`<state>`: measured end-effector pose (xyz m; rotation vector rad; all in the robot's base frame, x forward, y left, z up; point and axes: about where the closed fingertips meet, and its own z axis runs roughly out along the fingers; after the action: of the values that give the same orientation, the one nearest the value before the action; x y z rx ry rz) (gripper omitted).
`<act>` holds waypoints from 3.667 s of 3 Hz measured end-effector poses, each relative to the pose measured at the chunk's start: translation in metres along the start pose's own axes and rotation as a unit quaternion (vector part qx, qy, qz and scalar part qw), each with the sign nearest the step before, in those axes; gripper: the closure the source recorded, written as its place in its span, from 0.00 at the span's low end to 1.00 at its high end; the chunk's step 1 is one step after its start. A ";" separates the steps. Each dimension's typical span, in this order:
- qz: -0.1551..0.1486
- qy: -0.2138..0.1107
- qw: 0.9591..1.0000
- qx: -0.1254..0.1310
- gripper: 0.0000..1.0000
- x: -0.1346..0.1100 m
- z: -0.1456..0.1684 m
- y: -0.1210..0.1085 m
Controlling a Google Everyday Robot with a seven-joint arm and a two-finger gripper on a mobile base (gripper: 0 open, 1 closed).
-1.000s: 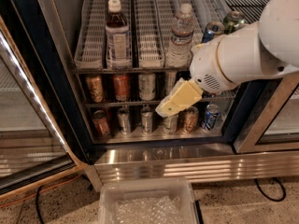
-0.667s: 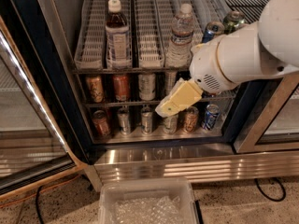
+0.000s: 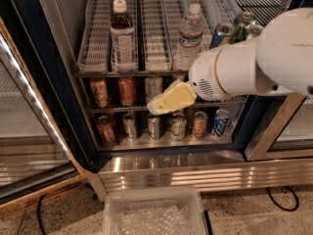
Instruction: Pick blue plastic bottle from top shelf of fridge
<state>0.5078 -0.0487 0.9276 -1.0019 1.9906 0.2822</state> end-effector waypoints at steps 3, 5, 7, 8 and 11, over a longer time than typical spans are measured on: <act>0.063 -0.040 0.997 0.007 0.00 -0.026 0.026 0.016; 0.083 -0.099 0.991 0.024 0.00 -0.040 0.056 0.057; 0.040 -0.208 0.974 0.086 0.00 -0.089 0.073 0.056; 0.029 -0.236 0.964 0.120 0.00 -0.091 0.079 0.041; 0.028 -0.249 0.959 0.133 0.04 -0.097 0.073 0.036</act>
Offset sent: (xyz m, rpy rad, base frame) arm 0.0113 0.0645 -0.0025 0.1605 0.0061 -0.0062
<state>0.5546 0.0662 0.9541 -0.6262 1.5466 0.2578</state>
